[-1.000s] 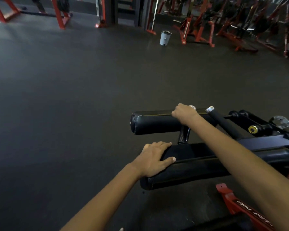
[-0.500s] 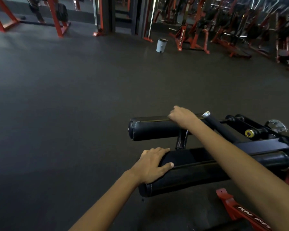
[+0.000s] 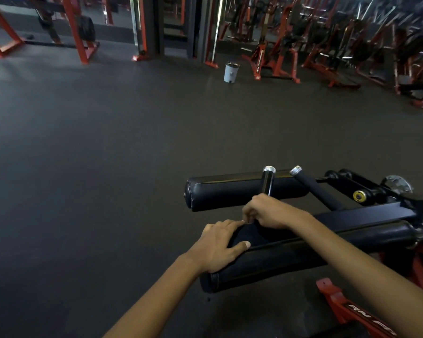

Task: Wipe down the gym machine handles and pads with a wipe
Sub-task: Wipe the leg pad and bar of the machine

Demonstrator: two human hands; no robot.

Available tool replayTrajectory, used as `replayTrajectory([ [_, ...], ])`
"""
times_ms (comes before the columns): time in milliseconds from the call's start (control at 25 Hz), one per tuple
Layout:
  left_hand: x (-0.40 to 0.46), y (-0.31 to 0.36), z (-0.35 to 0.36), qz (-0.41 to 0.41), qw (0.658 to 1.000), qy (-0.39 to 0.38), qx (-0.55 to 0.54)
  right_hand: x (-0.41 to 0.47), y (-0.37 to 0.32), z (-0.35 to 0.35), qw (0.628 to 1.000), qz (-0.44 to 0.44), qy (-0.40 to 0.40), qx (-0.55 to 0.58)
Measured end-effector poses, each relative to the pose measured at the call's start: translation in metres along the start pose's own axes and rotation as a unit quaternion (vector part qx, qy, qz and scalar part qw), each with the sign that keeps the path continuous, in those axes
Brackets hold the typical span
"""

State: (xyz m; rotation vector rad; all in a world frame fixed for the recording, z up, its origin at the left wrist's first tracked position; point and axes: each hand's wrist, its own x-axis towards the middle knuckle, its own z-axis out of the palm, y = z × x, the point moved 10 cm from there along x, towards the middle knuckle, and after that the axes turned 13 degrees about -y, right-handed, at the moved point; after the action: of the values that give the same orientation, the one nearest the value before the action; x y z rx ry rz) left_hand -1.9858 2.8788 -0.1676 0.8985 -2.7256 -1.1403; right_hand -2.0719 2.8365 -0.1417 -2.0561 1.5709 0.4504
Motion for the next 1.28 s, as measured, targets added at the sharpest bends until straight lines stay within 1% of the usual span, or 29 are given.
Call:
replayTrajectory([
  [40, 0.0, 0.0, 0.0, -0.001, 1.0, -0.001, 0.004, -0.011, 0.01, -0.017, 0.994, 0.0, 0.078, 0.071],
  [80, 0.0, 0.001, 0.0, -0.001, 1.0, -0.001, 0.007, -0.026, 0.03, -0.037, 0.973, 0.016, 0.179, 0.145],
  [120, 0.0, 0.001, -0.001, 0.0, 1.0, -0.001, 0.006, -0.042, 0.058, -0.053, 0.936, 0.056, 0.282, 0.204],
  [160, 0.0, 0.001, -0.001, 0.001, 1.0, -0.001, 0.003, -0.055, 0.088, -0.061, 0.89, 0.108, 0.362, 0.256],
  [200, 0.0, 0.001, -0.001, 0.002, 1.0, 0.0, 0.001, -0.063, 0.115, -0.06, 0.845, 0.165, 0.412, 0.298],
  [240, 0.0, 0.001, -0.001, 0.003, 1.0, 0.0, 0.001, -0.064, 0.136, -0.056, 0.808, 0.206, 0.436, 0.338],
  [280, 0.0, 0.001, -0.001, 0.002, 1.0, 0.002, 0.003, -0.059, 0.15, -0.048, 0.78, 0.235, 0.44, 0.377],
  [320, -0.001, 0.001, -0.001, 0.001, 1.0, 0.003, 0.007, -0.05, 0.158, -0.042, 0.765, 0.245, 0.436, 0.407],
  [360, -0.001, 0.001, -0.001, 0.0, 1.0, 0.004, 0.01, -0.042, 0.159, -0.035, 0.758, 0.256, 0.421, 0.428],
  [440, -0.002, 0.001, -0.001, 0.0, 1.0, 0.005, 0.004, -0.028, 0.156, -0.022, 0.75, 0.257, 0.394, 0.465],
  [520, -0.001, 0.001, -0.002, 0.005, 1.0, 0.006, -0.009, -0.028, 0.151, -0.009, 0.736, 0.261, 0.388, 0.49],
  [560, -0.001, 0.001, -0.001, 0.006, 1.0, 0.003, -0.011, -0.032, 0.147, -0.004, 0.742, 0.268, 0.385, 0.479],
  [600, 0.0, 0.0, -0.001, 0.007, 1.0, 0.003, -0.009, -0.036, 0.142, 0.001, 0.761, 0.28, 0.374, 0.45],
  [680, 0.001, 0.0, -0.001, 0.009, 1.0, 0.006, -0.005, -0.043, 0.124, 0.011, 0.815, 0.288, 0.321, 0.387],
  [760, 0.002, 0.0, 0.0, 0.01, 1.0, 0.003, -0.007, -0.048, 0.105, 0.013, 0.87, 0.27, 0.263, 0.319],
  [840, 0.001, 0.0, -0.001, 0.01, 1.0, 0.004, -0.011, -0.048, 0.094, 0.01, 0.908, 0.239, 0.19, 0.287],
  [880, 0.001, 0.0, -0.001, 0.01, 1.0, 0.004, -0.01, -0.048, 0.092, 0.006, 0.92, 0.226, 0.152, 0.283],
  [920, 0.0, 0.001, -0.001, 0.009, 1.0, 0.007, -0.01, -0.045, 0.095, 0.001, 0.922, 0.218, 0.125, 0.295],
  [960, -0.001, 0.001, -0.002, 0.008, 1.0, 0.011, -0.009, -0.045, 0.104, -0.009, 0.912, 0.219, 0.138, 0.319],
  [1000, -0.002, 0.001, -0.003, 0.008, 1.0, 0.014, -0.008, -0.047, 0.119, -0.021, 0.885, 0.234, 0.19, 0.354],
  [1040, -0.003, 0.002, -0.003, 0.007, 1.0, 0.016, -0.008, -0.053, 0.136, -0.032, 0.85, 0.266, 0.265, 0.37],
  [1080, -0.004, 0.002, -0.004, 0.006, 1.0, 0.017, -0.008, -0.06, 0.147, -0.04, 0.82, 0.296, 0.336, 0.356],
  [1120, -0.004, 0.003, -0.003, 0.005, 1.0, 0.016, -0.006, -0.06, 0.151, -0.043, 0.804, 0.309, 0.374, 0.344],
  [1160, -0.004, 0.003, -0.003, 0.003, 1.0, 0.015, -0.001, -0.053, 0.151, -0.041, 0.801, 0.304, 0.382, 0.346],
  [1280, -0.004, 0.004, -0.004, 0.0, 1.0, 0.021, 0.01, -0.033, 0.138, -0.024, 0.816, 0.285, 0.35, 0.361],
])
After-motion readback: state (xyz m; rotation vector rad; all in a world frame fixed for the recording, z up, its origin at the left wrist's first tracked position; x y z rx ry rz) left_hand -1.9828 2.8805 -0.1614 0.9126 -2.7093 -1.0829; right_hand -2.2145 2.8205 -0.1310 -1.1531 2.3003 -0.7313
